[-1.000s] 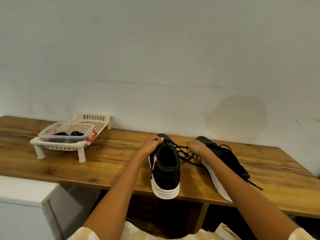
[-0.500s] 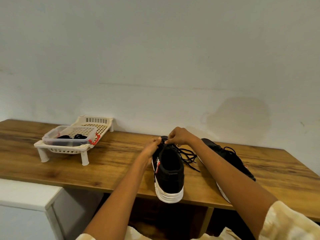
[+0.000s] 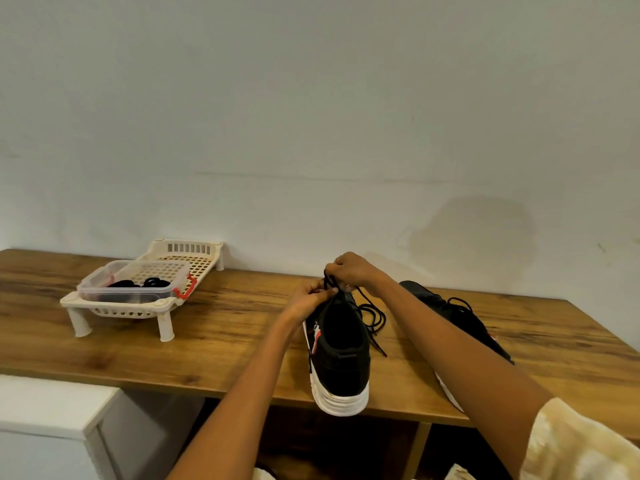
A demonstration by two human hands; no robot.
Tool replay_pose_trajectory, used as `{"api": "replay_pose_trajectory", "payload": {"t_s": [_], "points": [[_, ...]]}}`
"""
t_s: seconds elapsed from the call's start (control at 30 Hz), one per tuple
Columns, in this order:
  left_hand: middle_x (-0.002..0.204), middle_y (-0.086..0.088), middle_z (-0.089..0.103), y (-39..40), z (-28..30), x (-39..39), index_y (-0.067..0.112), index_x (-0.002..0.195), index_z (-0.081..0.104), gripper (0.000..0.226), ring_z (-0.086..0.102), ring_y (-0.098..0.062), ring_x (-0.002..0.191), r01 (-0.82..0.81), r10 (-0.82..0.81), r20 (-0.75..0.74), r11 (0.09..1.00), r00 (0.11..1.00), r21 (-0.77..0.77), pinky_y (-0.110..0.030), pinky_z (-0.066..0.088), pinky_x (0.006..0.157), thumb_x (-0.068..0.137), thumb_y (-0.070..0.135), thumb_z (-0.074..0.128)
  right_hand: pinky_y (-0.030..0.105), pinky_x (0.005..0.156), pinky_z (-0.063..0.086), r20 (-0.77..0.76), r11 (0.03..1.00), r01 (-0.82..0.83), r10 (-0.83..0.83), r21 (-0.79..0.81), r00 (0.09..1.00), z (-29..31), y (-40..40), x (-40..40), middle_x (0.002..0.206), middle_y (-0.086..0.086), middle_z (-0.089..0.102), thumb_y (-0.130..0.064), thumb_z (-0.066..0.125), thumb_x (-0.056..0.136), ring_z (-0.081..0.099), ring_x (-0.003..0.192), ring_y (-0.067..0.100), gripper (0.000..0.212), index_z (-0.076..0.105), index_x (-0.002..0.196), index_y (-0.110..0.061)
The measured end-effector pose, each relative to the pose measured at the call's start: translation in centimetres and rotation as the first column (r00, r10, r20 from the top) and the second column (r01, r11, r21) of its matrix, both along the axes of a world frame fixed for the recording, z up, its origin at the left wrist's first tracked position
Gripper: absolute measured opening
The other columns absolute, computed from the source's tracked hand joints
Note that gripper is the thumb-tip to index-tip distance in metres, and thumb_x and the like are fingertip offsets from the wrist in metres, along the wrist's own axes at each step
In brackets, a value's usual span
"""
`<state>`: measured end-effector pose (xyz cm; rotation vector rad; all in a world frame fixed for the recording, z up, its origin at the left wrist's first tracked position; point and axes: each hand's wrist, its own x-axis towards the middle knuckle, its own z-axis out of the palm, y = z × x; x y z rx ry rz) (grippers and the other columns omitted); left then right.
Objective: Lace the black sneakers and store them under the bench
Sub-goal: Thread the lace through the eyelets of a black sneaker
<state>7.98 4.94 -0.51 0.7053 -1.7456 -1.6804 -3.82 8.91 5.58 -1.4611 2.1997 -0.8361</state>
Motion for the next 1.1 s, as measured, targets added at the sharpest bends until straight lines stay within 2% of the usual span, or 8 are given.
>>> {"api": "replay_pose_trajectory", "payload": {"t_s": [0.17, 0.23, 0.33, 0.5, 0.57, 0.67, 0.9, 1.1], "points": [[0.08, -0.008, 0.068, 0.1, 0.1, -0.8, 0.009, 0.084, 0.067, 0.01, 0.064, -0.015, 0.071, -0.062, 0.062, -0.005, 0.998, 0.998, 0.031, -0.019, 0.052, 0.063, 0.087, 0.019, 0.066, 0.031, 0.065, 0.047, 0.106, 0.997, -0.008, 0.016, -0.078, 0.994, -0.4, 0.4, -0.6, 0.074, 0.003, 0.057, -0.018, 0.058, 0.09, 0.054, 0.068, 0.019, 0.008, 0.057, 0.089, -0.01], [0.074, -0.005, 0.066, 0.2, 0.4, -1.3, 0.008, 0.082, 0.067, 0.012, 0.061, -0.013, 0.066, -0.142, 0.143, -0.037, 0.99, 0.989, 0.017, -0.018, 0.05, 0.058, 0.088, 0.018, 0.065, 0.029, 0.065, 0.05, 0.192, 0.991, 0.018, 0.008, -0.129, 0.981, 0.0, 0.7, -1.0, 0.083, 0.004, 0.059, -0.018, 0.059, 0.09, 0.058, 0.073, 0.018, 0.018, 0.056, 0.106, -0.01], [0.072, -0.001, 0.065, 0.2, 0.8, -1.8, 0.011, 0.083, 0.068, 0.009, 0.06, -0.012, 0.068, -0.225, 0.225, -0.101, 0.974, 0.969, 0.01, -0.024, 0.051, 0.068, 0.088, 0.018, 0.065, 0.025, 0.063, 0.049, 0.25, 0.986, 0.048, -0.008, -0.157, 0.968, -0.2, 2.0, -1.9, 0.09, 0.004, 0.058, -0.017, 0.054, 0.092, 0.057, 0.076, 0.016, 0.025, 0.05, 0.117, -0.011], [0.07, -0.002, 0.06, -0.1, 0.6, -1.5, 0.01, 0.083, 0.064, 0.013, 0.055, -0.013, 0.063, -0.233, 0.246, -0.161, 0.968, 0.956, 0.096, -0.022, 0.048, 0.062, 0.089, 0.022, 0.064, 0.025, 0.066, 0.038, -0.101, 0.959, -0.06, 0.033, -0.277, 0.994, -2.5, 4.0, -3.1, 0.083, -0.003, 0.052, -0.011, 0.058, 0.087, 0.049, 0.072, 0.011, 0.01, 0.054, 0.096, -0.015], [0.068, -0.004, 0.057, -0.1, 0.5, -1.5, 0.011, 0.082, 0.063, 0.014, 0.053, -0.014, 0.061, -0.208, 0.224, -0.17, 0.972, 0.96, 0.109, -0.022, 0.047, 0.06, 0.089, 0.023, 0.063, 0.024, 0.068, 0.043, -0.093, 0.963, -0.121, 0.101, -0.239, 0.991, -3.1, 4.0, -2.9, 0.08, -0.008, 0.057, -0.019, 0.062, 0.088, 0.052, 0.072, 0.006, 0.003, 0.061, 0.089, -0.016], [0.075, -0.006, 0.062, -0.1, 0.4, -1.6, 0.012, 0.083, 0.065, 0.012, 0.058, -0.016, 0.066, -0.19, 0.207, -0.167, 0.975, 0.964, 0.113, -0.026, 0.05, 0.063, 0.088, 0.023, 0.065, 0.029, 0.075, 0.05, -0.081, 0.978, -0.152, 0.141, -0.14, 0.987, -3.3, 3.5, -2.4, 0.088, -0.002, 0.067, -0.037, 0.064, 0.088, 0.059, 0.08, 0.009, 0.026, 0.072, 0.096, -0.013], [0.081, -0.008, 0.067, -0.3, 0.3, -1.0, 0.011, 0.09, 0.064, 0.009, 0.064, -0.018, 0.073, -0.15, 0.18, -0.214, 0.977, 0.96, 0.151, -0.027, 0.054, 0.067, 0.088, 0.02, 0.065, 0.024, 0.054, 0.037, -0.284, 0.993, -0.057, 0.026, -0.101, 0.958, -1.6, 2.0, -0.7, 0.062, -0.006, 0.058, -0.033, 0.067, 0.081, 0.049, 0.059, 0.009, 0.018, 0.07, 0.073, -0.018], [0.093, -0.008, 0.067, -0.8, -0.1, 0.1, 0.01, 0.11, 0.058, 0.032, 0.066, -0.018, 0.083, -0.104, 0.129, -0.151, 0.981, 0.98, 0.165, -0.022, 0.051, 0.066, 0.086, 0.03, 0.065, 0.031, 0.063, 0.044, -0.055, 0.975, 0.003, -0.016, -0.222, 0.998, 3.8, 0.3, 0.4, 0.079, 0.005, 0.071, -0.03, 0.068, 0.081, 0.056, 0.068, 0.016, 0.024, 0.073, 0.078, -0.006]]}}
